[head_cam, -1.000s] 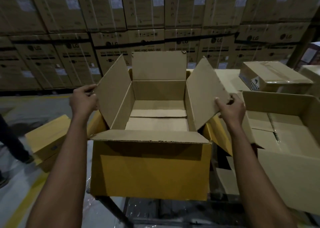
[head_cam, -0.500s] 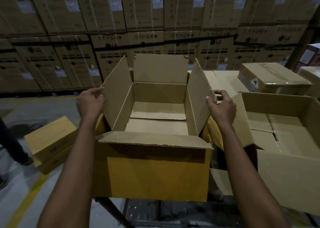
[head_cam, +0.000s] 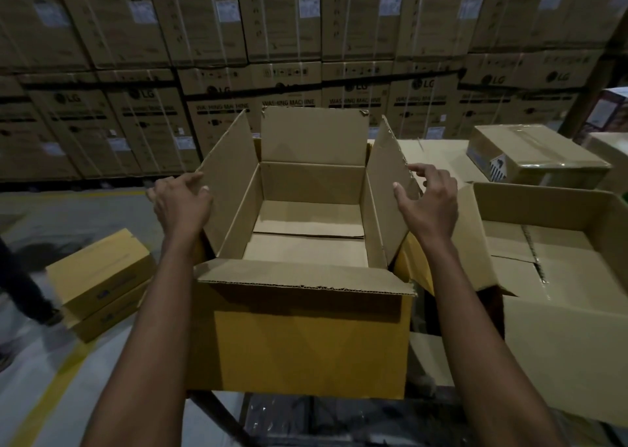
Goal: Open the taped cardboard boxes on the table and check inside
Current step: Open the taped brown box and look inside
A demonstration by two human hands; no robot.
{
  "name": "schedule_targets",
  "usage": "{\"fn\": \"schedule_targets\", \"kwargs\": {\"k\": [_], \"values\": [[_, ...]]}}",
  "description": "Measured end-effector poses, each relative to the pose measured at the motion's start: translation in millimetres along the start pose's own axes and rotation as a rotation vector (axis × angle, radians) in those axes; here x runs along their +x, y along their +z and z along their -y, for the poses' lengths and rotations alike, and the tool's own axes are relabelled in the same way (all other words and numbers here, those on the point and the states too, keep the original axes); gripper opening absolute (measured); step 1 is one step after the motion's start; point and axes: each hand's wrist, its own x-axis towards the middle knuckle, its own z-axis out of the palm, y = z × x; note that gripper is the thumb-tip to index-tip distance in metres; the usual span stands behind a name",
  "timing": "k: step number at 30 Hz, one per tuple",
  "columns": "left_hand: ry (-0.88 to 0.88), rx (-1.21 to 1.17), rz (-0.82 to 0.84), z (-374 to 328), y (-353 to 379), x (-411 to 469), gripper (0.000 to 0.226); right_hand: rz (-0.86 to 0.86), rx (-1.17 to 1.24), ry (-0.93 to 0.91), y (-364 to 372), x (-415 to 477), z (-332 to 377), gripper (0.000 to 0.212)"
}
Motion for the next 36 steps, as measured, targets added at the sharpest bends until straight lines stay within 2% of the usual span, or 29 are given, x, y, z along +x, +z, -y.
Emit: {"fn": "schedule_targets", "kwargs": {"k": [8, 16, 19, 23, 25, 27, 31, 33, 36], "values": [[-0.015, 0.044, -0.044, -5.2, -4.3, 3.2, 0.041, -0.011, 0.006, -0.026, -0.5, -0.7, 5.3, 0.044], [0.052, 0.043, -0.098, -24.5, -12.4, -5.1, 0.044, -0.067, -0.030, -0.147, -5.2, -1.0, 12.9, 0.045], [0.125, 0.000, -0.113, -39.4, -12.1, -18.6, 0.045, -0.071, -0.032, -0.190, -4.2, -4.5, 16.1, 0.045], [0.309, -0.067, -0.115, -67.7, -0.4, -53.6, 0.041, -0.091, -0.016, -0.228, -5.6, -13.0, 22.2, 0.044], [0.390, -0.045, -0.047, -74.3, 12.8, -63.8, 0.041, -0.094, -0.033, -0.259, -6.6, -17.6, 24.6, 0.043], [0.423, 0.090, 0.044, -68.1, 23.9, -55.9, 0.046, -0.067, -0.059, -0.290, -8.3, -20.0, 24.3, 0.042], [0.238, 0.422, 0.085, -36.0, 30.4, -23.9, 0.050, -0.002, -0.104, -0.278, -11.2, -23.4, 15.1, 0.035], [0.142, 0.405, 0.042, -22.8, 26.0, -16.2, 0.044, 0.031, -0.135, -0.248, -9.2, -26.7, 9.5, 0.032], [-0.013, 0.256, 0.189, -7.5, 22.9, -6.2, 0.046, 0.093, -0.165, -0.197, -5.2, -30.6, 5.0, 0.031]]}}
